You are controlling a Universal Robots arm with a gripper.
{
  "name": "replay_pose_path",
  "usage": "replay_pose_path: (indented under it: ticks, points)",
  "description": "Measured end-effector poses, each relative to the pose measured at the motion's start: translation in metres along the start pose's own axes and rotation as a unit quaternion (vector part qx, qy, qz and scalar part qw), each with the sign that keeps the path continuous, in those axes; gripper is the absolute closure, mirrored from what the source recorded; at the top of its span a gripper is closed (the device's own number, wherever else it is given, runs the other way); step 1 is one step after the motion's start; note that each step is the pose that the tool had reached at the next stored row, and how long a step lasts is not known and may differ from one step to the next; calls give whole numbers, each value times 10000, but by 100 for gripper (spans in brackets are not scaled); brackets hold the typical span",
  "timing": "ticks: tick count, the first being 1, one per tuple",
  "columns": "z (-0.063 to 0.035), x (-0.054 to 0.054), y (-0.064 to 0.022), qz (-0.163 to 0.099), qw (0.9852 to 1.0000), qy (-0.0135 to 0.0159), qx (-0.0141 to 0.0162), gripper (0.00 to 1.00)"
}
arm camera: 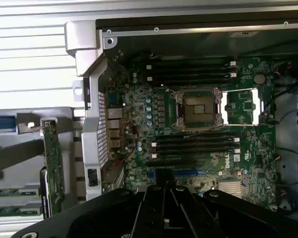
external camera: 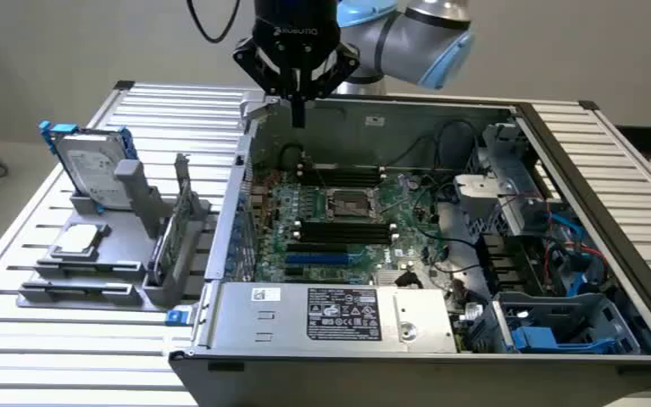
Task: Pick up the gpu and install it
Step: 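Reach for the gpu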
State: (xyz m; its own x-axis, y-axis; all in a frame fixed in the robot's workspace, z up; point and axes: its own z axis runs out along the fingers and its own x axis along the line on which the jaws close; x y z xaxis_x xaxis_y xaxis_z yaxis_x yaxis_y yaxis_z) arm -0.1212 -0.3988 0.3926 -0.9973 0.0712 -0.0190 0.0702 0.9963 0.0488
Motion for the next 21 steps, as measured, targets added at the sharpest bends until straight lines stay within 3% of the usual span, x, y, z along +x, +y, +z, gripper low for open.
replay_pose_path:
  ticks: [11, 17, 21]
  points:
    - [0, 8, -1, 1, 10000, 1, -15, 89]
    - [5, 262, -11, 2, 10000, 21, -29, 89]
    - [22, 444, -13, 4, 10000, 56, -27, 89]
